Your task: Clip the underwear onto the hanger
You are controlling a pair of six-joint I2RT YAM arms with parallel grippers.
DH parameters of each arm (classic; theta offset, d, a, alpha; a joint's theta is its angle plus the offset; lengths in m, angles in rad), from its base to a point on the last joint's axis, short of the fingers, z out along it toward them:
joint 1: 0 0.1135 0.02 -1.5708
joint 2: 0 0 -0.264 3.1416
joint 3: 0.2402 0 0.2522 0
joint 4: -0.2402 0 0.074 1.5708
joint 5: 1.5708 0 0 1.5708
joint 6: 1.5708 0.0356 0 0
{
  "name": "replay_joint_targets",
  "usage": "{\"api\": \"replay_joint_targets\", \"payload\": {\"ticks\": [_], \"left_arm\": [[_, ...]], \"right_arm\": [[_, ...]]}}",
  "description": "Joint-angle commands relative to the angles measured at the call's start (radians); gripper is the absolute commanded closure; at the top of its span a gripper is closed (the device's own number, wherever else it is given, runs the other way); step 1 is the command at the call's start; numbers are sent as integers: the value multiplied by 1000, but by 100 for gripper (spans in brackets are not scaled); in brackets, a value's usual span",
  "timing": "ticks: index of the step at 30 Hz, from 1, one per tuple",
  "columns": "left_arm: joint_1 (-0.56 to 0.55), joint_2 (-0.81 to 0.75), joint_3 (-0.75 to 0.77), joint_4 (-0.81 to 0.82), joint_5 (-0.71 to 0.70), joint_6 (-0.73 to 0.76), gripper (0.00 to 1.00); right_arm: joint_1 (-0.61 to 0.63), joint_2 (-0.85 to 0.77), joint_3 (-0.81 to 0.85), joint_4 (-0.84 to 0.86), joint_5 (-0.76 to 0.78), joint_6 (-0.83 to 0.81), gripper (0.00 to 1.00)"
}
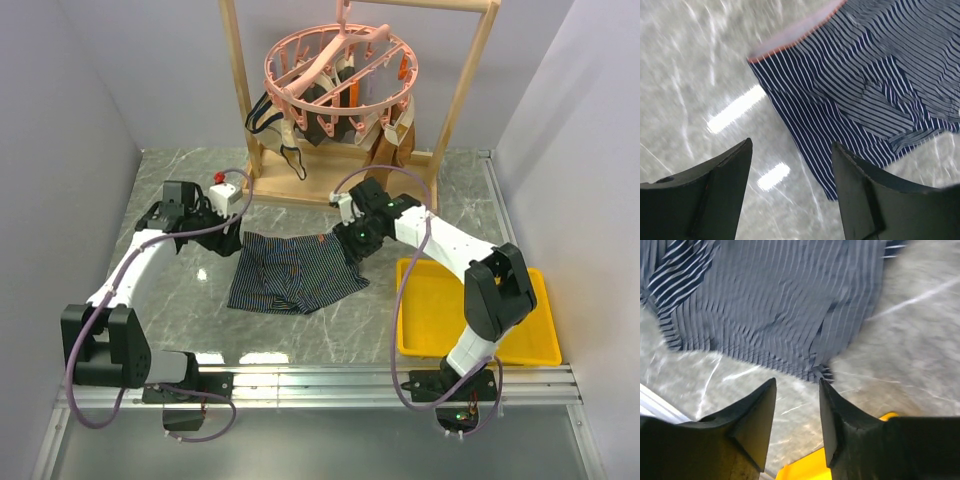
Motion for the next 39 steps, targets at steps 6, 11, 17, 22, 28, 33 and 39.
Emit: {"api": "replay_joint_targets", "payload": {"ticks": [6, 11, 17, 22, 28, 33, 39], "left_arm": [[-3, 54, -58, -192, -48, 9, 31], [-6, 71, -93, -222, -82, 14, 23], [-12, 135, -104, -275, -128, 32, 20], [-31, 164, -119, -252, -100, 34, 21], [-75, 216, -131, -246, -80, 46, 24], [-91, 268, -148, -224, -102, 35, 33], [-89, 307, -136, -215, -105, 25, 53]], "right_arm": [[192, 41, -25, -113, 24, -121, 56], [225, 99, -26, -76, 115, -103, 57], [223, 115, -17, -70, 250, -71, 50], [223, 121, -42, -64, 329, -51, 45], [199, 114, -80, -44, 375, -39, 45], [157, 168, -76, -33, 356, -37, 45], [98, 217, -42, -72, 193, -48, 60]]}}
